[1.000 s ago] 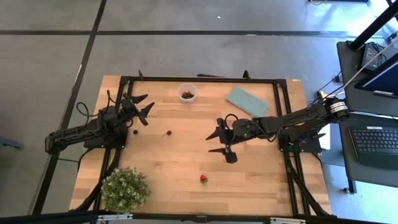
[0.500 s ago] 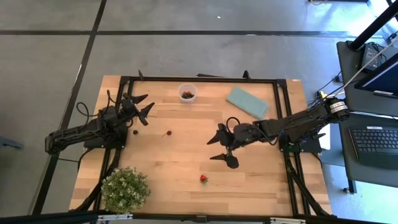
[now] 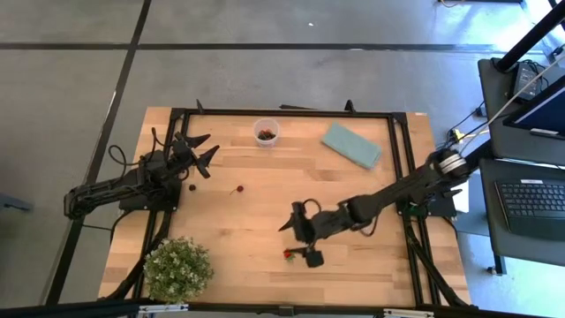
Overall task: Pick and placing Produce into tupperware
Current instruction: Put the red strawberry into the transparent container
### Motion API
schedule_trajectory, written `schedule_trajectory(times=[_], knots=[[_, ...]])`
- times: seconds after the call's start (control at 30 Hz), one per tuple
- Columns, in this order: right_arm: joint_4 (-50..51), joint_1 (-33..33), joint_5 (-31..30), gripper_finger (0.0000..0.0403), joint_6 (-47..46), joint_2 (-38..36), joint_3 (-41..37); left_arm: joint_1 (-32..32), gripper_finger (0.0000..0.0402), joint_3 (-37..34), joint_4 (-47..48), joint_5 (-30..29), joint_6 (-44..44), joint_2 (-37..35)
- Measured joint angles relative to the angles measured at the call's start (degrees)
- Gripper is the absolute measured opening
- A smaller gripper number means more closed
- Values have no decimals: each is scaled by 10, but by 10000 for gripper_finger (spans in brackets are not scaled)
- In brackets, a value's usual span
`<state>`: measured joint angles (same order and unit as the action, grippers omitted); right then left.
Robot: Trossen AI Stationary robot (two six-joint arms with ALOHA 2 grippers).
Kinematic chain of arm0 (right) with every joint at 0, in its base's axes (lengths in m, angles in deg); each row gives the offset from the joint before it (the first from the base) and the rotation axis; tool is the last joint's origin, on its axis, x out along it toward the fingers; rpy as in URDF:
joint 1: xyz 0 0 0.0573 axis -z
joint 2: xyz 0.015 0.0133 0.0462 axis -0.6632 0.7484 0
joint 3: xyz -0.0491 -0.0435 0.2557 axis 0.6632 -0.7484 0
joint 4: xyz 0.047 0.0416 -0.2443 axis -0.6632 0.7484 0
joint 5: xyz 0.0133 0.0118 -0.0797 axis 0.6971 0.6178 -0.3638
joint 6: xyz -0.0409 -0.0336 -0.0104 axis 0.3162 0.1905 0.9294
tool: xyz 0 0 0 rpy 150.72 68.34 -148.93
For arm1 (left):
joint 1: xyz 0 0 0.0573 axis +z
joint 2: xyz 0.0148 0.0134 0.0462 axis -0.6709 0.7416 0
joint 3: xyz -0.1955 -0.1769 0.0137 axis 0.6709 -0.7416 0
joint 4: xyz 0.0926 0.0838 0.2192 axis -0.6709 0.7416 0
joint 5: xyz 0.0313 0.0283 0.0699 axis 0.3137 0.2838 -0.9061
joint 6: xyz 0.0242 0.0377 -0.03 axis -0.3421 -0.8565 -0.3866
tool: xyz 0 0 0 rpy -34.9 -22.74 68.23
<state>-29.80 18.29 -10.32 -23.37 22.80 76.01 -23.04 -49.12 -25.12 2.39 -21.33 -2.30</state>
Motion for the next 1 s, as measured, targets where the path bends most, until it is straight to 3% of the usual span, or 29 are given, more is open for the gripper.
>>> schedule_trajectory(times=[0.43,0.73,1.0], knots=[[-19,-40,0,301,-98,120,3,0,247,0,0,0,0,0],[-25,-71,-108,301,-185,160,5,0,247,0,0,0,0,0],[-20,-70,-115,301,-211,187,7,0,247,0,0,0,0,0]])
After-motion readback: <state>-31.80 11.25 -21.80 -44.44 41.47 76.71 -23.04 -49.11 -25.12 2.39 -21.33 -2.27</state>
